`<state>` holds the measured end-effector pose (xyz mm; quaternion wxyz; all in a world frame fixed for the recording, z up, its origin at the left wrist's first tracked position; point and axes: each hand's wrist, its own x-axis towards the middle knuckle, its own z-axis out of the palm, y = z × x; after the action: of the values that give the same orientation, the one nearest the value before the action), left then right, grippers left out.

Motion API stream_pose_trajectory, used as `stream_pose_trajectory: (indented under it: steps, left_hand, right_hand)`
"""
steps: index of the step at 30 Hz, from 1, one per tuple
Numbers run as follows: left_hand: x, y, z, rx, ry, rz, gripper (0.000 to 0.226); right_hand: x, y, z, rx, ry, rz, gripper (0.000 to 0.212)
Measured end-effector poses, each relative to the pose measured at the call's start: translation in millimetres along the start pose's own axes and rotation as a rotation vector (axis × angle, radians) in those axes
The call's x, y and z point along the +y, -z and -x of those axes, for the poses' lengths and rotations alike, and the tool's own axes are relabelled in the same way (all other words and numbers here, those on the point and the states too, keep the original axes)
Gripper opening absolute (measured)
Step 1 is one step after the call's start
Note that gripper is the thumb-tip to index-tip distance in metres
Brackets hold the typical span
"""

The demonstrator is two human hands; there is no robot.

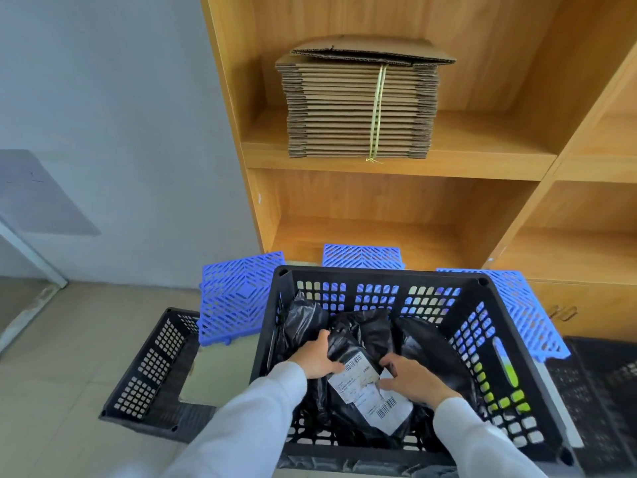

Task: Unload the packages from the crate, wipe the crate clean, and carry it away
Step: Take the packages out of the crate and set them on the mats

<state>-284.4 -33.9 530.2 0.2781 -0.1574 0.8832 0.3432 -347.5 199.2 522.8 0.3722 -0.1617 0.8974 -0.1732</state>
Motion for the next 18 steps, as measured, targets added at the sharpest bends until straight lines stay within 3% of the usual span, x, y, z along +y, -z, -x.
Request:
stream_pose_trajectory:
  steps: [6,12,16,18]
  left_hand:
    - [-12,-4,-10,0.001,0.039,0.198,0.098]
    - [-23,-22,-28,-0.022,0.1,0.343,0.12]
    - [-6,-18,-9,-0.046,0.165,0.276,0.087]
    - [-1,-17,-3,-0.072,0.207,0.242,0.088]
  right_hand:
    - [10,-4,-1,0.024,0.024,-0.122,0.06]
    - [22,-5,-6,0.016,0.057,-0.174,0.052]
    - [25,-1,-6,-0.011,0.09,-0.214,0.049]
    - [27,-1,-8,-0.028,0.112,-0.208,0.047]
